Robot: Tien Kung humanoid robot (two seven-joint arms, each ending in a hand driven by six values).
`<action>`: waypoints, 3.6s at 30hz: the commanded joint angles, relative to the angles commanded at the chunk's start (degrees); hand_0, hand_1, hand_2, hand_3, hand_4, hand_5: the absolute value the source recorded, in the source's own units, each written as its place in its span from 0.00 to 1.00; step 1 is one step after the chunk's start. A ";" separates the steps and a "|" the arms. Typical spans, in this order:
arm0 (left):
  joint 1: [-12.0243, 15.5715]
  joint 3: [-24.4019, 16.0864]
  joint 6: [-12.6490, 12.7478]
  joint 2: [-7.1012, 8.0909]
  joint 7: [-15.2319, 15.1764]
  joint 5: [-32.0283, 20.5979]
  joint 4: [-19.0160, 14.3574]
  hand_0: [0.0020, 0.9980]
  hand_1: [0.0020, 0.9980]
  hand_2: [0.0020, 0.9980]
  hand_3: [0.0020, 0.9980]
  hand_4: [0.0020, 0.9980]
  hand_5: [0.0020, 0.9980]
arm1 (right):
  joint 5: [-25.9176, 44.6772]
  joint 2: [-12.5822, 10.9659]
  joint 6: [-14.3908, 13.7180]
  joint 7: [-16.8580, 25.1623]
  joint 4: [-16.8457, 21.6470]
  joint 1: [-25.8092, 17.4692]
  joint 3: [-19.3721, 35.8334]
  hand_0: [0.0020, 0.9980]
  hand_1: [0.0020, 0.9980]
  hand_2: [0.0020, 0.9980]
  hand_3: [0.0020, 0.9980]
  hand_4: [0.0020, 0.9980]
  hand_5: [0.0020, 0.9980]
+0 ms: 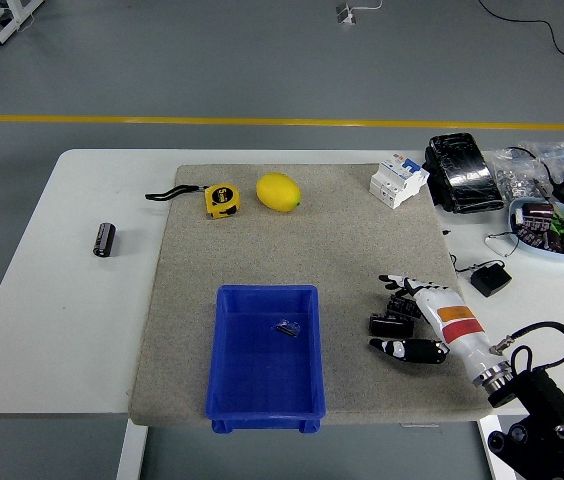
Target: Pick up the battery,place it into the box
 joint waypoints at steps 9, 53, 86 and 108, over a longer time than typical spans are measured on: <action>-0.24 0.48 0.20 -0.12 -0.16 -0.63 -0.01 0.68 0.63 0.68 0.62 0.61 0.70 | 2.84 0.22 0.00 0.41 -2.36 1.09 -1.01 0.51 0.59 0.67 0.78 1.00 0.38; -0.81 1.13 0.05 -0.27 -0.46 0.15 -0.17 0.68 0.63 0.68 0.62 0.62 0.70 | 9.75 1.20 0.00 1.75 -6.98 3.23 -5.15 0.16 0.35 0.44 0.47 0.87 0.23; -0.97 1.16 -0.34 -0.07 -0.46 1.77 -0.20 0.68 0.63 0.68 0.62 0.62 0.70 | 8.32 0.65 0.01 1.74 -4.66 3.52 -3.23 0.01 0.23 0.40 0.44 0.80 0.20; -1.01 1.00 -0.75 -0.07 -0.41 2.31 -0.18 0.68 0.63 0.68 0.62 0.62 0.70 | 8.51 0.62 0.51 1.54 -5.30 2.99 -1.71 0.00 0.21 0.40 0.44 0.78 0.16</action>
